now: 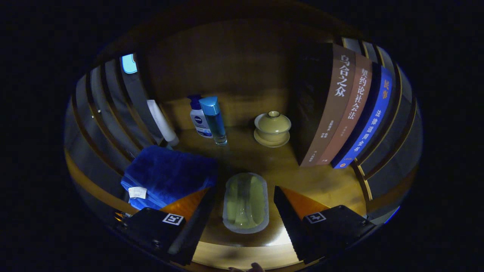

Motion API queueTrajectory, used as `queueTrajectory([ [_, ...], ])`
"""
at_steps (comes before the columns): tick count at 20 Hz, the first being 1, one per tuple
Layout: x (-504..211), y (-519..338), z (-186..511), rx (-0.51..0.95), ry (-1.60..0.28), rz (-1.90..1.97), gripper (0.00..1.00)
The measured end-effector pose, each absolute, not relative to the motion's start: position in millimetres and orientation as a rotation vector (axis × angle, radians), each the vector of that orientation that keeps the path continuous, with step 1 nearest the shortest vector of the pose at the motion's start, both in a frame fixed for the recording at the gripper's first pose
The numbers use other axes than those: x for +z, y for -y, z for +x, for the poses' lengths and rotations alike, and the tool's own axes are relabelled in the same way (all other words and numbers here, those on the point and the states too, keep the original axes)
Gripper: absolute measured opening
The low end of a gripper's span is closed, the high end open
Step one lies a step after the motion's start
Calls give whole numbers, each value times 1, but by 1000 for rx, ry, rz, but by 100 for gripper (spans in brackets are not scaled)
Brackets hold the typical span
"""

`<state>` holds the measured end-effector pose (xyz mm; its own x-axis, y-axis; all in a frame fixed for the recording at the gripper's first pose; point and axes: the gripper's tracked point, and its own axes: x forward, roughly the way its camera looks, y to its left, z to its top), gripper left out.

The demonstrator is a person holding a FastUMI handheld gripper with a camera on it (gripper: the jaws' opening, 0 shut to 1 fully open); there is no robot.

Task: Pull open the drawer, take out the items inside it, and place them on the countertop above the cabinet.

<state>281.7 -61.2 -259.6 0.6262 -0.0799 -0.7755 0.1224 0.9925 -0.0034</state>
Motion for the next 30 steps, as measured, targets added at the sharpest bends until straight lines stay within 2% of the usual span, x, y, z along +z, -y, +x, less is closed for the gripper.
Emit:
queueTrajectory([
  [6, -222, 43, 225, -89, -656, 77, 100],
  [13, -166, 33, 108, -107, -354, 69, 99],
  [22, -219, 24, -15, -105, -234, 24, 99],
  [30, -275, 24, -43, -127, -243, 15, 99],
])
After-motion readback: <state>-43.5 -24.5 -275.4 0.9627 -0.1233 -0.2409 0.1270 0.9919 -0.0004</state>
